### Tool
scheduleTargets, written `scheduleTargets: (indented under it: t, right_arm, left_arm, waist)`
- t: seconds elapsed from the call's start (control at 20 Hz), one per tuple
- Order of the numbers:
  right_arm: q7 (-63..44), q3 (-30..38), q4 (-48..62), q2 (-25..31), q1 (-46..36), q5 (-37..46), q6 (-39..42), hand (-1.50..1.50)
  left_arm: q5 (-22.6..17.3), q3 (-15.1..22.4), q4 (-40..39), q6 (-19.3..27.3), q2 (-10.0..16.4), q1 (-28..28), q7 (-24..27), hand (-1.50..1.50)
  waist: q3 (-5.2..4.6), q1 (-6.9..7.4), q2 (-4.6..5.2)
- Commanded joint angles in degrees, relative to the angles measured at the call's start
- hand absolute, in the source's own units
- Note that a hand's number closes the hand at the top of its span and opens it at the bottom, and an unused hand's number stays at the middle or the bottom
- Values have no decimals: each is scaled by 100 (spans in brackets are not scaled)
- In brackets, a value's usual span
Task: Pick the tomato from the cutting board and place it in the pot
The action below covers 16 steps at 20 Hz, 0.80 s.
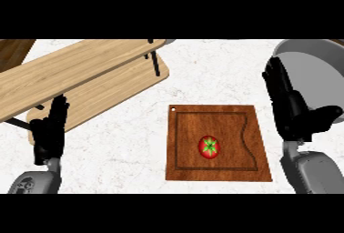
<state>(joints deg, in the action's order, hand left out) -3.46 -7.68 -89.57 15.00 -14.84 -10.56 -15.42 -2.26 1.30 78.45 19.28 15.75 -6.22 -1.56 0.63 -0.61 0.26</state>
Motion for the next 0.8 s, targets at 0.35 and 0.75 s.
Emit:
scheduleTargets:
  t: [0.35, 0.75]
  right_arm:
    - [-116, -269, 291, 1930, 1218, 2459, -513, -150]
    - [621, -993, -1316, 946, 2913, 3361, -1556, -150]
  left_arm:
    - [161, 92, 373, -591, 691, 533, -396, 0]
    - [137, 48, 1020, -881, 636, 986, -540, 0]
  waist:
    - [-119, -101, -90]
    - [-64, 35, -39]
